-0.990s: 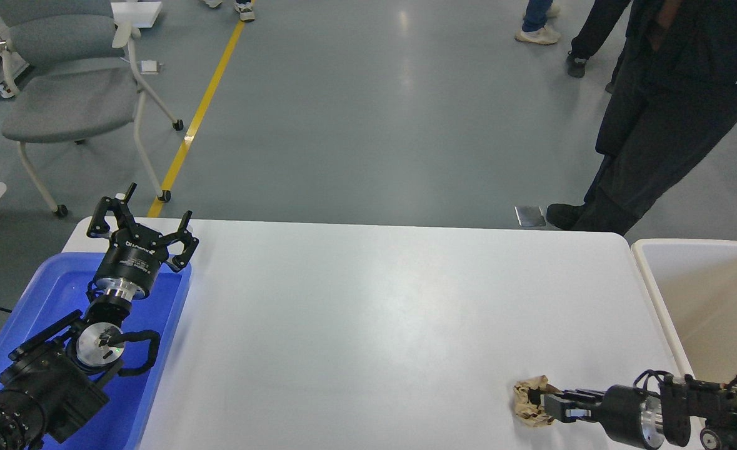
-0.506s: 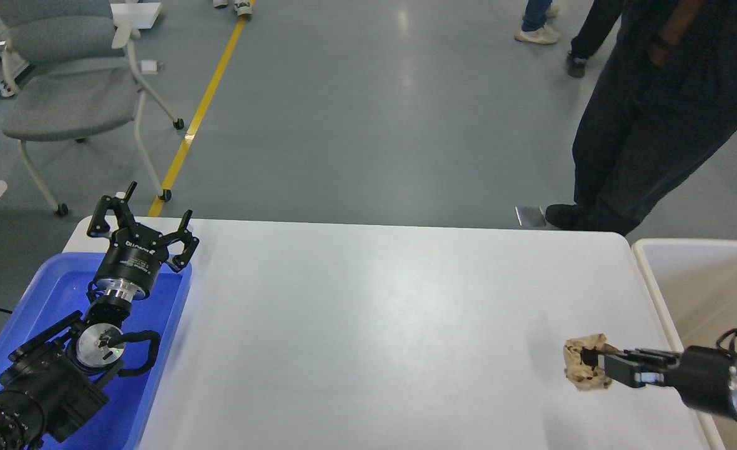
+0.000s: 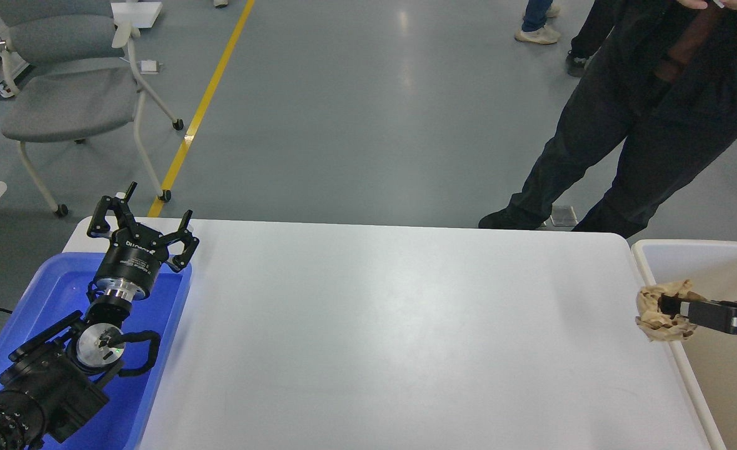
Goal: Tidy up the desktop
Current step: 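Carry the paper scrap with the right gripper into the white bin, then open the right gripper over the bin to release the scrap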
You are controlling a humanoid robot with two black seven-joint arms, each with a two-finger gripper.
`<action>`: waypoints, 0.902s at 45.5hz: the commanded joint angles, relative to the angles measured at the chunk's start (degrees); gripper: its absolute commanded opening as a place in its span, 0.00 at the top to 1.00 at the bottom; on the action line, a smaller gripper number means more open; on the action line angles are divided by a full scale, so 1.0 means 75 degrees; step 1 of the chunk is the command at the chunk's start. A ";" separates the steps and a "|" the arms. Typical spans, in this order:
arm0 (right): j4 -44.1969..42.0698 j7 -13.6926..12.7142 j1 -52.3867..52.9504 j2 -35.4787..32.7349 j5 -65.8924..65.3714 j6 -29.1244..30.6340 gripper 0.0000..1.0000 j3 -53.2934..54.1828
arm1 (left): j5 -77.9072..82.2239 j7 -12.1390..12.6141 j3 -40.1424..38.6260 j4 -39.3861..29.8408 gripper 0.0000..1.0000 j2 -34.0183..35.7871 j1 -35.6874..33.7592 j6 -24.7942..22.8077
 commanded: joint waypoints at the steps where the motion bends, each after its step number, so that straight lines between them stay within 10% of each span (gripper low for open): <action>1: -0.1159 -0.0399 0.0059 0.0225 0.2714 0.0225 1.00 -0.0061 | -0.0002 0.0000 -0.0001 0.0000 0.00 0.0000 0.0000 0.0006; 27: -0.7496 -0.3585 -0.1616 0.4172 1.1632 -0.0511 1.00 0.0126 | -0.0013 0.0000 -0.0001 0.0000 0.00 0.0000 0.0000 0.0006; 41: -0.8684 -0.4348 -0.1851 0.5733 1.2350 -0.2726 1.00 0.1368 | -0.0013 0.0000 -0.0001 0.0000 0.00 0.0000 0.0011 0.0018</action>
